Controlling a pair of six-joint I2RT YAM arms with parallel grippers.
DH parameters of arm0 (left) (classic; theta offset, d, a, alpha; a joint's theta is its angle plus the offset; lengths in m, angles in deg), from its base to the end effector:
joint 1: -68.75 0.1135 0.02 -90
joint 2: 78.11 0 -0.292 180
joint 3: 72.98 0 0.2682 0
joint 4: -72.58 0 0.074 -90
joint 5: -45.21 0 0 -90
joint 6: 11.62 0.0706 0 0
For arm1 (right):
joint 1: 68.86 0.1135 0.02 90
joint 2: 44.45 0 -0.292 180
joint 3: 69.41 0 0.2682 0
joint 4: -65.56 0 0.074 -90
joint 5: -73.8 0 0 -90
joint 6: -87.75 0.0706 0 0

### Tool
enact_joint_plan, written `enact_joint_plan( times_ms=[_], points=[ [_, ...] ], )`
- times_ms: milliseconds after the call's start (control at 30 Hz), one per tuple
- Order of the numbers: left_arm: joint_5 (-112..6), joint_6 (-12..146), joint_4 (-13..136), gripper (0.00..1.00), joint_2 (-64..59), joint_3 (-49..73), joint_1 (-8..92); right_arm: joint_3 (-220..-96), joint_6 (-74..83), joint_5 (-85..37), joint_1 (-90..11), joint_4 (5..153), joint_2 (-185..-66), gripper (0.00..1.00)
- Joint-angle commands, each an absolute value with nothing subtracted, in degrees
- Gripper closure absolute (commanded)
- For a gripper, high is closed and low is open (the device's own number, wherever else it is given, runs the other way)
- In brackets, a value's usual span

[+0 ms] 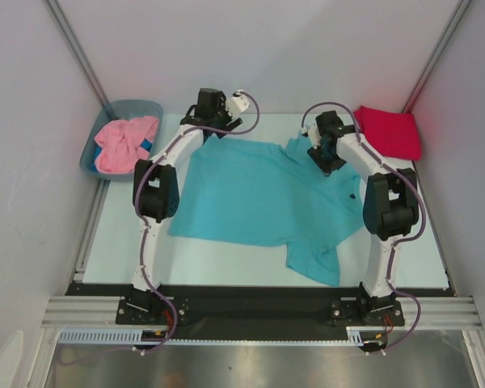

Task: Fold and stack the t-shirts
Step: Flatten the tshirt out

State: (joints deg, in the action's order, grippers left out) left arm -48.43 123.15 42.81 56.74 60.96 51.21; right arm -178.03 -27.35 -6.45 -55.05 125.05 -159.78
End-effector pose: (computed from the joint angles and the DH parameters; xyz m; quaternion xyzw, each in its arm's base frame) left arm 0.5882 -0.1906 0.2425 0.4628 0.7351 0.0896 0.4872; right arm 0.4585 0.1004 0.2147 -0.3082 0.9251 -0.1030 0.1963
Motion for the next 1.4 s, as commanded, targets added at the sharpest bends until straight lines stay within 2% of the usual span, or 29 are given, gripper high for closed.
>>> enact_joint_plan(
  times_ms=[0, 33, 67, 133, 167, 300, 467, 600, 767, 1100, 1200, 1367],
  points=[
    [-47.2, 122.8, 41.8, 0.41, 60.0, 65.3, 51.6, -178.9, -30.4, -1.8, -58.6, 120.8, -154.0, 0.54],
    [-47.3, 122.3, 41.8, 0.46, 60.2, 65.5, 51.8, -178.6, -31.8, -2.0, -58.8, 120.2, -153.3, 0.54],
    [-47.3, 121.3, 41.7, 0.71, 60.4, 65.7, 51.8, -178.4, -32.3, -2.1, -59.1, 119.9, -152.7, 0.55],
    [-46.9, 120.3, 41.5, 0.97, 60.4, 65.8, 51.8, -178.7, -33.4, -2.8, -59.6, 119.2, -151.2, 0.55],
    [-46.9, 119.3, 40.5, 1.00, 60.4, 65.8, 52.0, -179.1, -34.2, -2.3, -59.6, 119.0, -151.1, 0.55],
    [-49.1, 116.8, 33.2, 1.00, 61.4, 69.0, 52.7, -182.9, -35.7, 0.5, -59.7, 118.9, -152.7, 0.49],
    [-52.1, 114.1, 28.0, 1.00, 62.9, 69.9, 54.2, -186.6, -36.8, 1.6, -59.3, 120.4, -153.6, 0.48],
    [-54.2, 110.2, 20.7, 1.00, 66.2, 76.1, 55.6, -186.0, -37.8, 2.5, -58.7, 121.3, -153.5, 0.48],
    [-54.5, 107.8, 16.2, 1.00, 67.4, 76.2, 56.7, -184.3, -38.8, 3.7, -57.4, 121.3, -152.7, 0.48],
    [-56.2, 111.3, 8.9, 1.00, 70.6, 77.9, 57.2, -184.2, -39.5, 5.2, -55.2, 121.0, -152.6, 0.48],
    [-53.7, 111.9, 8.7, 1.00, 72.5, 79.2, 57.2, -184.0, -39.6, 5.2, -54.8, 121.4, -152.3, 0.49],
    [-39.3, 112.8, 8.6, 1.00, 76.7, 82.7, 57.4, -183.8, -39.6, 5.2, -54.4, 122.0, -151.9, 0.49]
  ],
)
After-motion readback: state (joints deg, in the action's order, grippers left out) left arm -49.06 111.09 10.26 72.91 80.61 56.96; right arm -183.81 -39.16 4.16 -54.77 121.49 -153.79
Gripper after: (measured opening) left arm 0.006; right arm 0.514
